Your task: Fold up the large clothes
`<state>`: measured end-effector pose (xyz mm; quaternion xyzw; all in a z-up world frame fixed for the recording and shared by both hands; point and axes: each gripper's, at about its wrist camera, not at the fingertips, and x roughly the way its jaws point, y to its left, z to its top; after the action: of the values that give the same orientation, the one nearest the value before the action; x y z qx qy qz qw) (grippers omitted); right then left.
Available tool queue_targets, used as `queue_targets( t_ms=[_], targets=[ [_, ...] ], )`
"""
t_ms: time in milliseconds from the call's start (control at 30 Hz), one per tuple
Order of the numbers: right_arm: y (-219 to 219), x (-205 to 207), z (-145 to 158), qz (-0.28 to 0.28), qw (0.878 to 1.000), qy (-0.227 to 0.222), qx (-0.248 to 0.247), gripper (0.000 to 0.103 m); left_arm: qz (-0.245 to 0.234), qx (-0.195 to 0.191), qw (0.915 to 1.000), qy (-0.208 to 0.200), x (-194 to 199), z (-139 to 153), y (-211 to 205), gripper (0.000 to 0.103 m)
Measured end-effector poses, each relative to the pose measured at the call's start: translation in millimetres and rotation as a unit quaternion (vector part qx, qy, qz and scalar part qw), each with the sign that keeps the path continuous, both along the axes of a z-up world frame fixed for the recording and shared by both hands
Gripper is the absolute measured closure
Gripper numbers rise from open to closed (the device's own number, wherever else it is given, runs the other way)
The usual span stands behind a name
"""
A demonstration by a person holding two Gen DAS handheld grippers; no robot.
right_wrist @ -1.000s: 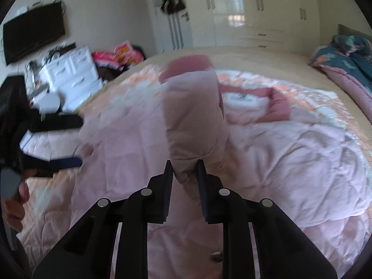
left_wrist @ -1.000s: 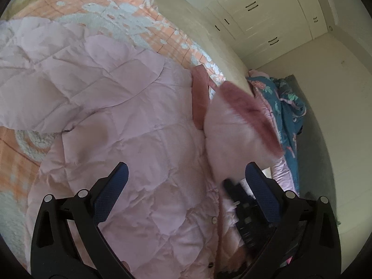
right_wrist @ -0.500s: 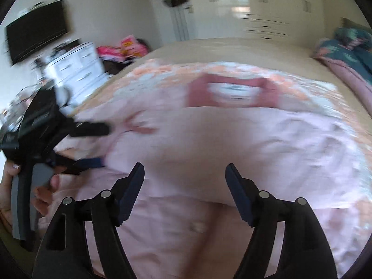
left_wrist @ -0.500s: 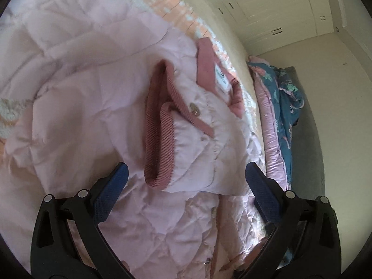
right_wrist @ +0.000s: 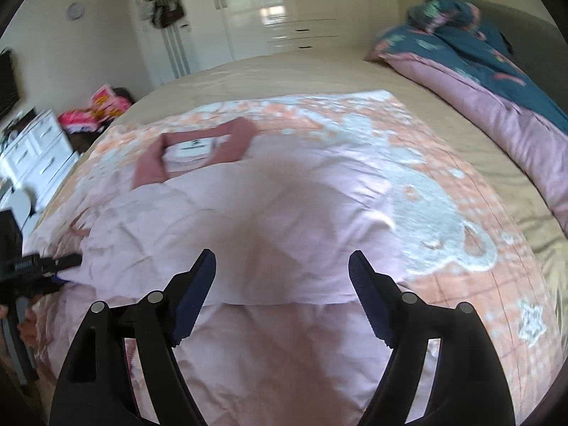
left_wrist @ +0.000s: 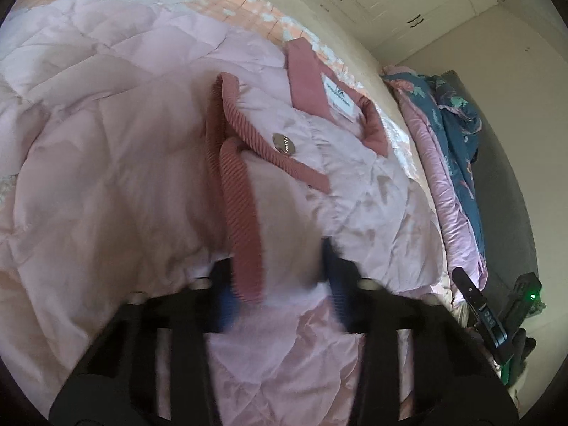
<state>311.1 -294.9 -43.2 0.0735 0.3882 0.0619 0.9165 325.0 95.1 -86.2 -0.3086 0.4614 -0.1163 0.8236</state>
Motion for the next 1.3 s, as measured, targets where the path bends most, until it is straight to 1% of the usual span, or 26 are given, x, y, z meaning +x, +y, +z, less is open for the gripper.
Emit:
queue_targets(
  t_ms=[100,233,300,400,467,567,667,833,900,1033,1100,1167,1233,1267,1300],
  targets=[
    [-6,4,-3,-0.012,1.000,0.012,0.009,0.027,0.007,0.017,0.9994,-0.030,-5,14,2,0.086],
    [-3,11,1,-0.004,1.000,0.008,0.011,0.026,0.019,0.046,0.9954,-0.082,-15,48,9,0.088],
    [2,15,3,0.007,1.000,0.006,0.006,0.025,0.024,0.064,0.9934,-0.092,-18,58,12,0.088],
    [12,24,0,0.021,1.000,0.015,0.001,0.023,0.030,0.073,0.9932,-0.085,-16,58,17,0.087],
    [16,32,-9,0.027,0.999,0.034,0.001,0.023,0.033,0.096,0.9923,-0.070,-12,48,16,0.087],
    [17,41,-24,0.022,0.998,0.062,-0.003,0.022,0.037,0.109,0.9927,-0.037,-10,29,20,0.086],
    [20,44,-37,0.016,0.997,0.081,-0.015,0.022,0.037,0.122,0.9916,-0.022,-8,20,19,0.084],
    [25,43,-51,0.012,0.996,0.079,-0.025,0.019,0.034,0.126,0.9913,-0.011,-6,13,19,0.080],
    [26,42,-50,0.013,0.997,0.076,-0.029,0.017,0.036,0.129,0.9910,-0.007,-6,12,20,0.075],
    [27,34,-38,0.009,0.998,0.067,-0.009,0.016,0.035,0.143,0.9890,-0.014,-13,20,17,0.071],
    [31,26,-28,0.018,0.998,0.055,0.012,0.012,0.033,0.141,0.9893,-0.018,-16,26,15,0.063],
    [35,21,-20,0.020,0.999,0.046,0.015,0.008,0.032,0.141,0.9892,-0.020,-19,30,15,0.056],
    [42,17,-14,0.028,0.999,0.040,0.017,0.008,0.034,0.144,0.9888,-0.024,-24,36,14,0.051],
    [45,15,-10,0.031,0.999,0.036,0.019,0.008,0.036,0.144,0.9886,-0.024,-26,39,14,0.045],
    [47,13,-8,0.031,0.999,0.034,0.020,0.007,0.038,0.144,0.9886,-0.025,-28,41,15,0.044]
  ],
)
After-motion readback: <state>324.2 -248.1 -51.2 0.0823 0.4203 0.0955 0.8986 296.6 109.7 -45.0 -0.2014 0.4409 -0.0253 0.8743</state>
